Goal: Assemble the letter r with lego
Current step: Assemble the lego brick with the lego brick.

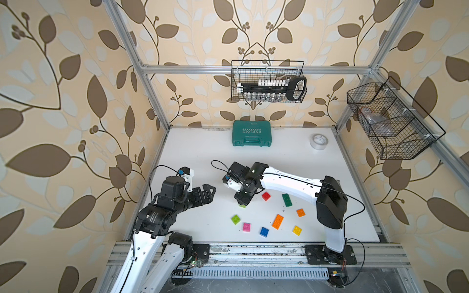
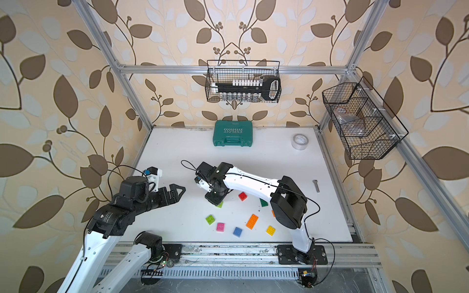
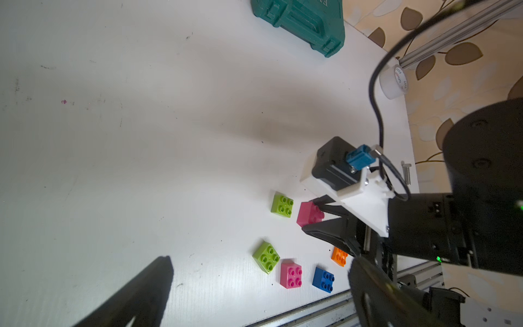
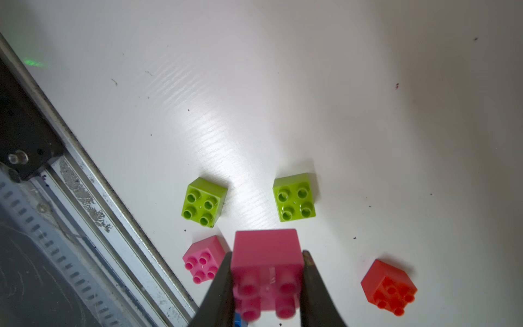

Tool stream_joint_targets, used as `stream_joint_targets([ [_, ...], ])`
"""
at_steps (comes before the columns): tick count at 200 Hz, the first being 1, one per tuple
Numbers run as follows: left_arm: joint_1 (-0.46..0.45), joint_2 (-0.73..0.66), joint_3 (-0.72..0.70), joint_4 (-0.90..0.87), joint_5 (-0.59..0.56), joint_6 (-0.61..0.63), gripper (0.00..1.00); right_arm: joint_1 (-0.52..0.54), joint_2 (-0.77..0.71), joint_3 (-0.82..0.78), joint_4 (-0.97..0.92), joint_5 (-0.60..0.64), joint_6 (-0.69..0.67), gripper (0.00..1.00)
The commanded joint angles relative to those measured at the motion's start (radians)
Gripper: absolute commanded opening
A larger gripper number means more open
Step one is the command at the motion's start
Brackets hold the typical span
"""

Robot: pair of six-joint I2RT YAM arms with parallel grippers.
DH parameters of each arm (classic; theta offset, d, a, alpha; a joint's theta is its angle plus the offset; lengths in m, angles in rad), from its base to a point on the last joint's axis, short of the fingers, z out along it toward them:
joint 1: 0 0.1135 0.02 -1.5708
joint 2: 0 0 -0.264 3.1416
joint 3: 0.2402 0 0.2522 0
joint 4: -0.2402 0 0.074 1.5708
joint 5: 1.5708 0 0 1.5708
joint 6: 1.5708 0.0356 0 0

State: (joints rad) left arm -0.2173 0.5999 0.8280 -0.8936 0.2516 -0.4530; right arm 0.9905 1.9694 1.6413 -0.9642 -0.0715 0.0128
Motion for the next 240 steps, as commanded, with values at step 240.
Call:
stream_joint_targets([
  [240, -0.006, -0.068, -0.015, 0.033, -0.01, -0.005, 0.99, 0.007, 0.158, 0.073, -0.049, 0.11, -0.173, 0.0],
])
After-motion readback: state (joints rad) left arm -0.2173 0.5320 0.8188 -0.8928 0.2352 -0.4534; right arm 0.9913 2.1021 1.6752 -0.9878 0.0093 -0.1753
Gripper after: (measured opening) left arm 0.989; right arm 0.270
